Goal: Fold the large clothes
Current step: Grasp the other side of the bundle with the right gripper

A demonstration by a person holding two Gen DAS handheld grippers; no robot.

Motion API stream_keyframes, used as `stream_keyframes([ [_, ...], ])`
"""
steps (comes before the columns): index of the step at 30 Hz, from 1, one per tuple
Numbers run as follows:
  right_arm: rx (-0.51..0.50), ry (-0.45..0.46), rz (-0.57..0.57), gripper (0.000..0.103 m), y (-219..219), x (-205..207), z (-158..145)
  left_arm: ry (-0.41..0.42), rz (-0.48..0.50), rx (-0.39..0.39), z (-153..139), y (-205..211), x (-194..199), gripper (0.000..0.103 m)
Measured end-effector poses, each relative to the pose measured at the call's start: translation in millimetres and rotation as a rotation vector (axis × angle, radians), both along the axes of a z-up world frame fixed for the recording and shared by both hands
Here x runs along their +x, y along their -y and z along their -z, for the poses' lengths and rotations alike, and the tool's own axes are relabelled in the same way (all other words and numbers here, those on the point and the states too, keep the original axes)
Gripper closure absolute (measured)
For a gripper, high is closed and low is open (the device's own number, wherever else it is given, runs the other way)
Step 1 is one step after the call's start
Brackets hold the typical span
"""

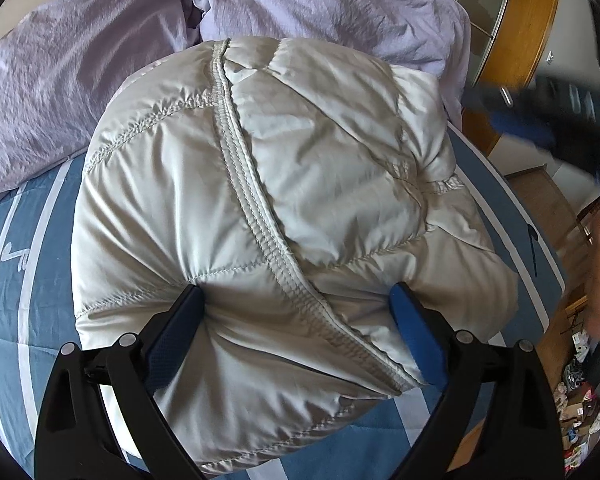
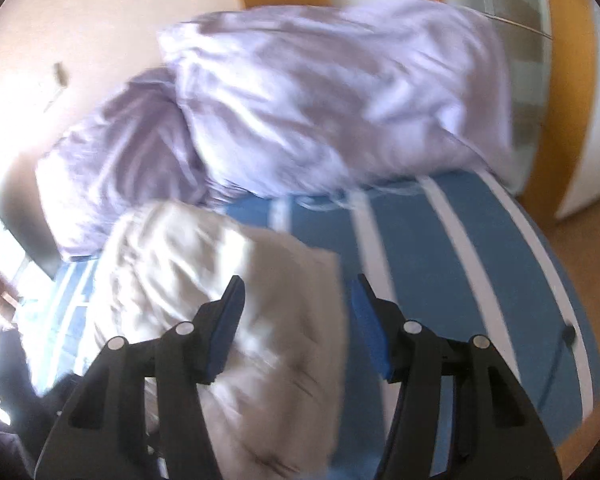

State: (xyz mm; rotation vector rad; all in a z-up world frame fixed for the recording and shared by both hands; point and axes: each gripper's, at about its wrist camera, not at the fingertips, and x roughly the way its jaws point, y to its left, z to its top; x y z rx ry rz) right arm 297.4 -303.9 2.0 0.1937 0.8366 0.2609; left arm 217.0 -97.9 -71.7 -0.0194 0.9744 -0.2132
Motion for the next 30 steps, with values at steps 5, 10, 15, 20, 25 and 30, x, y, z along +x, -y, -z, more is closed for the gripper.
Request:
stream_keyframes([
  [5, 0.009, 0.006, -0.114, 0.057, -29.5, 26.8, -3.7, 0.0, -0.006, 0.005, 0.3, 1.3, 1.1, 0.008],
  [10, -0.031, -0.012, -0.167, 0.067, -42.7, 38.2, 9.8, 0.0, -0.006, -0.003, -0.1, 1.0, 2.0, 0.008],
  [15, -0.057, -0.046, -0.177, 0.08, -36.3, 45.3, 30.5, 0.004, 0.0, -0.005, -1.2, 0.3, -0.1, 0.008],
  [20, -0.167, -0.064, -0.211, 0.081, -46.8, 48.9, 50.9, 0.01, 0.005, -0.008, -3.0, 0.3, -0.7, 0.008],
  [25, -0.249, -0.092, -0.217, 0.085, -58.3, 55.8, 75.0, 0.029, 0.021, -0.013, -6.2, 0.9, -5.8, 0.008],
  [30, -0.256, -0.118, -0.216, 0.085, -59.8, 63.4, 86.9, 0.038, 0.032, -0.012, -8.0, 4.4, -9.6, 0.008],
])
